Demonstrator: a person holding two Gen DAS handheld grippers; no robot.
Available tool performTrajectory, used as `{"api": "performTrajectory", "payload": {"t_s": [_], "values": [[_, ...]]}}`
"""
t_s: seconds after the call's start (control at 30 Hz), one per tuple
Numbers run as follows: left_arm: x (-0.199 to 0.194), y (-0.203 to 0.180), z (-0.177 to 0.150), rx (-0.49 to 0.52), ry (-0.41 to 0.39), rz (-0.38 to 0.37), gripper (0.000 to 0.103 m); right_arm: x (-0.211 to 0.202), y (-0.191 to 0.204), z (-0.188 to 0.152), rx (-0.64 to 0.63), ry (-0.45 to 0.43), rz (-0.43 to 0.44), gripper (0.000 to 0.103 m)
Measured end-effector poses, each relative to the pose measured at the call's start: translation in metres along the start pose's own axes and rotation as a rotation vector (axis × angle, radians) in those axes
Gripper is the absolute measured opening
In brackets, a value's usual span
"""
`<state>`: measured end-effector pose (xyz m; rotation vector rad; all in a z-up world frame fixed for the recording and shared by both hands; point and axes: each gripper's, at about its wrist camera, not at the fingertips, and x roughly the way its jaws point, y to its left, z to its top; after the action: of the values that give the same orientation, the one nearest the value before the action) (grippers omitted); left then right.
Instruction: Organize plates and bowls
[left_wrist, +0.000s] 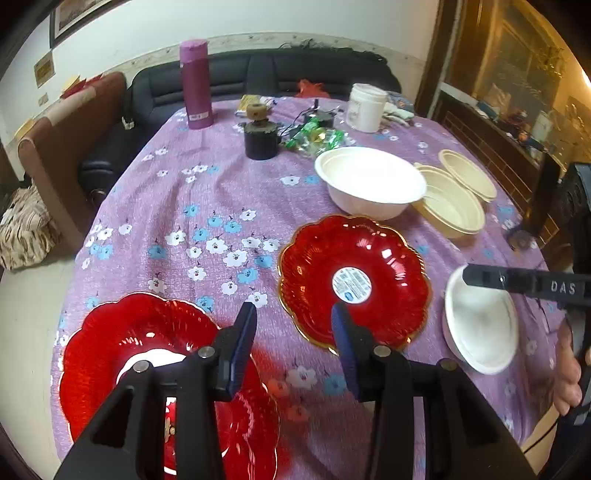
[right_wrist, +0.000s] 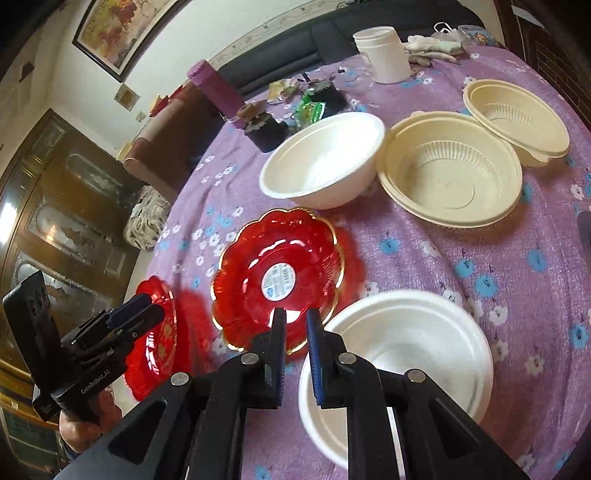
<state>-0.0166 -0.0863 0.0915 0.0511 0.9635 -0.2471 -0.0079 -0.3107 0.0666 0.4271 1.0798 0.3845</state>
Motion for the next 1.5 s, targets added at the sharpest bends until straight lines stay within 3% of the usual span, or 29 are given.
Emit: {"api": "performTrajectory", "payload": {"t_s": [0.33, 0.47, 0.63, 0.7, 0.8, 1.13, 1.37, 1.43, 1.5], "values": [[0.049, 0.012, 0.016, -0.074, 0.109, -0.035, 0.041, 0.026, -0.014, 0.015, 0.023, 0.038, -0.055, 0.013], [0.061, 0.015, 0.023, -0.094, 0.118, -0.035, 0.04, 0.032, -0.02, 0.019, 0.03, 0.047, -0.068, 0.013], [0.07, 0.013, 0.029, -0.091, 0.126, -0.041, 0.031, 0.039, -0.025, 0.024, 0.023, 0.063, -0.073, 0.013], [0.074, 0.011, 0.03, -0.079, 0.131, -0.019, 0.019, 0.041, -0.026, 0.026, 0.021, 0.07, -0.075, 0.013], [0.079, 0.011, 0.03, -0.076, 0.139, -0.013, 0.01, 0.046, -0.029, 0.03, 0.025, 0.077, -0.079, 0.013], [0.089, 0.006, 0.037, -0.055, 0.149, 0.021, 0.01, 0.06, -0.033, 0.034, 0.035, 0.11, -0.047, 0.014], [0.096, 0.003, 0.04, -0.058, 0.182, -0.013, 0.01, 0.068, -0.029, 0.033, 0.036, 0.121, -0.046, 0.014], [0.09, 0.006, 0.04, -0.067, 0.169, -0.022, 0.013, 0.067, -0.028, 0.032, 0.026, 0.116, -0.054, 0.013], [0.083, 0.01, 0.042, -0.073, 0.152, -0.025, 0.022, 0.067, -0.028, 0.033, 0.021, 0.111, -0.059, 0.013]]}}
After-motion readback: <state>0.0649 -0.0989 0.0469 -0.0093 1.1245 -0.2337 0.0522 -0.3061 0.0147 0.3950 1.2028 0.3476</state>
